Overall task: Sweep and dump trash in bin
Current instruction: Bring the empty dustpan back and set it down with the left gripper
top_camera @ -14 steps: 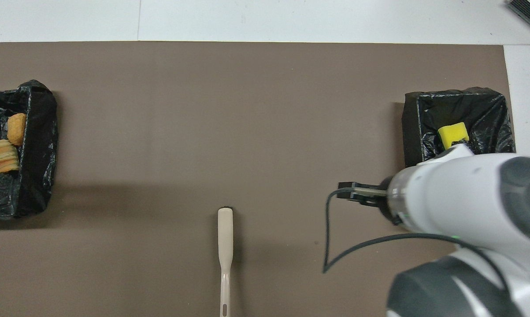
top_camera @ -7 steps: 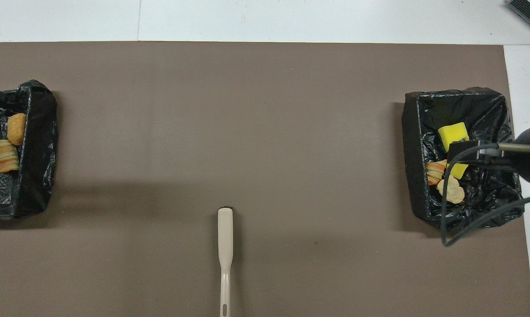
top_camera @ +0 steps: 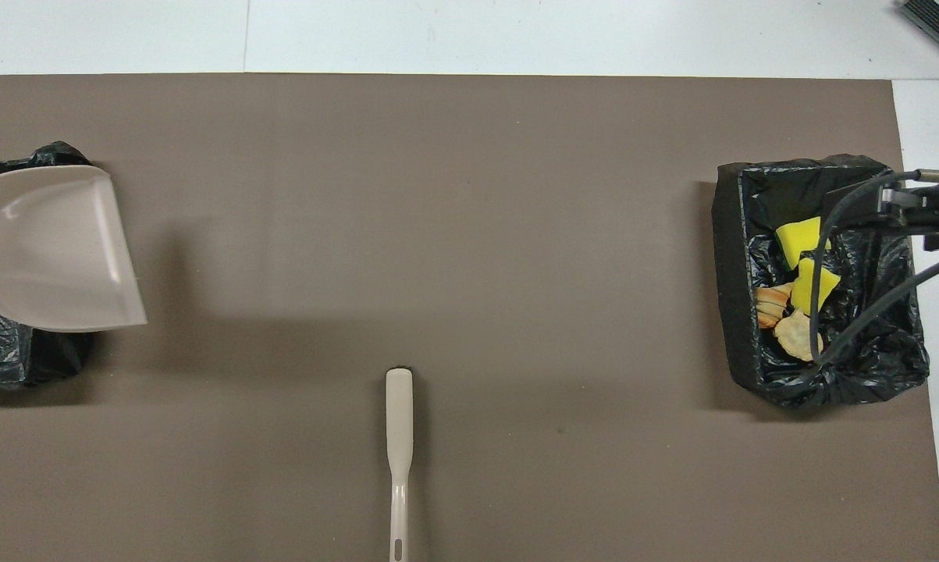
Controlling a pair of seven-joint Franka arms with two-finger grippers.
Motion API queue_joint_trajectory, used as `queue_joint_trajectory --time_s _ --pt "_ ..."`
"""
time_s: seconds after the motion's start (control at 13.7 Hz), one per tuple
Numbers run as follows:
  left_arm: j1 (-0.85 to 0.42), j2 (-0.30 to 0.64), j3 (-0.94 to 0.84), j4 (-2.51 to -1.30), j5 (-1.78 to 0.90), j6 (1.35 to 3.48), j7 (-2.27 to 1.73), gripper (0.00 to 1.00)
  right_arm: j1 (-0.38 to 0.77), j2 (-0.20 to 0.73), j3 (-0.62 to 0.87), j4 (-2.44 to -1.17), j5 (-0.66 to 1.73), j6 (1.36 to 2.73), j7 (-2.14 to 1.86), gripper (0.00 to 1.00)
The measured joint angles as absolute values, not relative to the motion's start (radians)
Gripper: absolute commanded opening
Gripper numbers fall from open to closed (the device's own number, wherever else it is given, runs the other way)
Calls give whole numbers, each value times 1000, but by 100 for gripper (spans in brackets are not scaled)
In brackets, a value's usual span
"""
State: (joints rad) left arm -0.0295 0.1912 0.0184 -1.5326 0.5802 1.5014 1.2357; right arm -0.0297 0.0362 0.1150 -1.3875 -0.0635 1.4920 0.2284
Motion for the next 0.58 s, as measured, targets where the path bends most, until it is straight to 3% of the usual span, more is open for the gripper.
queue_joint_trajectory --time_s 0.58 --pt "-292 228 6 -1576 187 1492 448 0 -87 35 111 -1393 -61 1477 112 100"
